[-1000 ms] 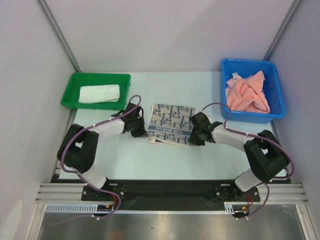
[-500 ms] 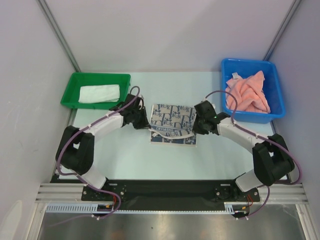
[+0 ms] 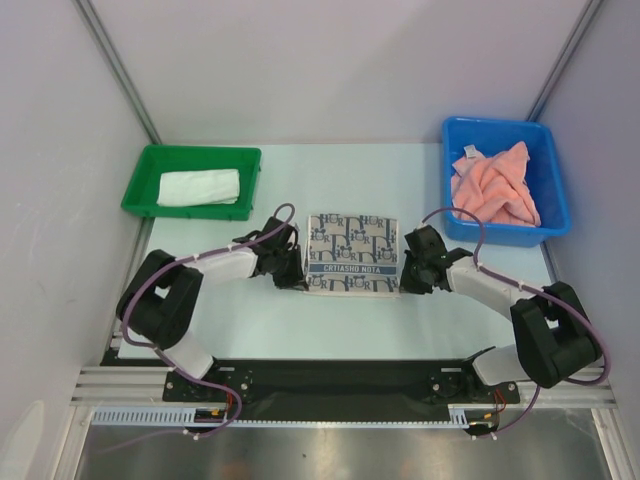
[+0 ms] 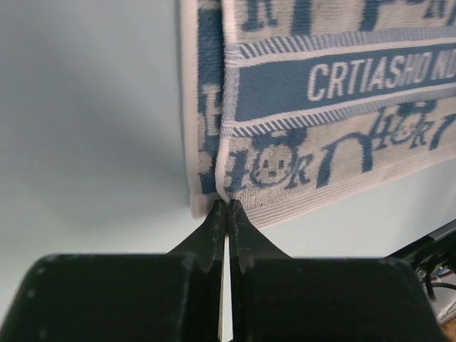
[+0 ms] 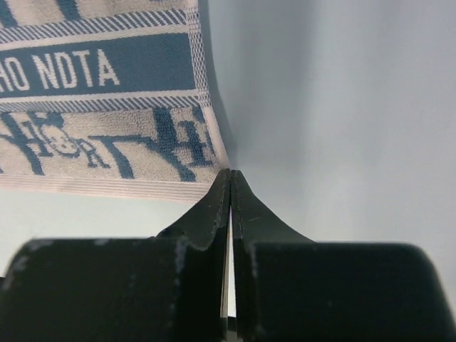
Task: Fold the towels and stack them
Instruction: Fold the towel
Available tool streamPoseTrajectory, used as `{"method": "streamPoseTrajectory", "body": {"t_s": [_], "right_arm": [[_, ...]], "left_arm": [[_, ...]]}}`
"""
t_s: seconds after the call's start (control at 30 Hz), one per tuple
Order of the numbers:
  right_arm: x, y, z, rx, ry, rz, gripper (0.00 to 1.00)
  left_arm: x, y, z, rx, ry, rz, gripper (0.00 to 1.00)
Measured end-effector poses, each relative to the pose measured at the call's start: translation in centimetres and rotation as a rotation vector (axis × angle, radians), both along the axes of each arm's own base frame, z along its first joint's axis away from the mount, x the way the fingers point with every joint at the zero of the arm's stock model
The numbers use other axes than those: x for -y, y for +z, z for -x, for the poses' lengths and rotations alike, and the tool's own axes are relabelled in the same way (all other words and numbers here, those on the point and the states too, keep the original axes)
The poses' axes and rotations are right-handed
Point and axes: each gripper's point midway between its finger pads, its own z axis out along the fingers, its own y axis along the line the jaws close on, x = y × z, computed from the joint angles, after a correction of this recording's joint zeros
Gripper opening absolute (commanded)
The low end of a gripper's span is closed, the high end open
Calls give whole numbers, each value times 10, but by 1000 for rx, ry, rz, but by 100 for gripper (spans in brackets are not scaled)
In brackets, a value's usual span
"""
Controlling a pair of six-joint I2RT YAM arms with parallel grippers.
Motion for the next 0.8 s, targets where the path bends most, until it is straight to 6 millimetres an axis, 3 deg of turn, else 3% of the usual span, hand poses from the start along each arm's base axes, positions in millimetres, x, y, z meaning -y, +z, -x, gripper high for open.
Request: {"method": "streamPoseTrajectory", "body": {"t_s": [0.07,0.43,0.67,0.8], "right_arm": [[-1,-7,4,-12,8,-10,0],[-6,-11,2,7,19,-34,0],[-19,3,-2,40,47,-82,0],[-25,1,0,43,54,-103,0]], "left_arm": [[-1,-9,6,-21,-2,-9,0],[-3,-9,4,-12,10,-24,0],[-13,10,-16,61,41,-99,0],[-15,11,-19,77,47,-116,0]]}}
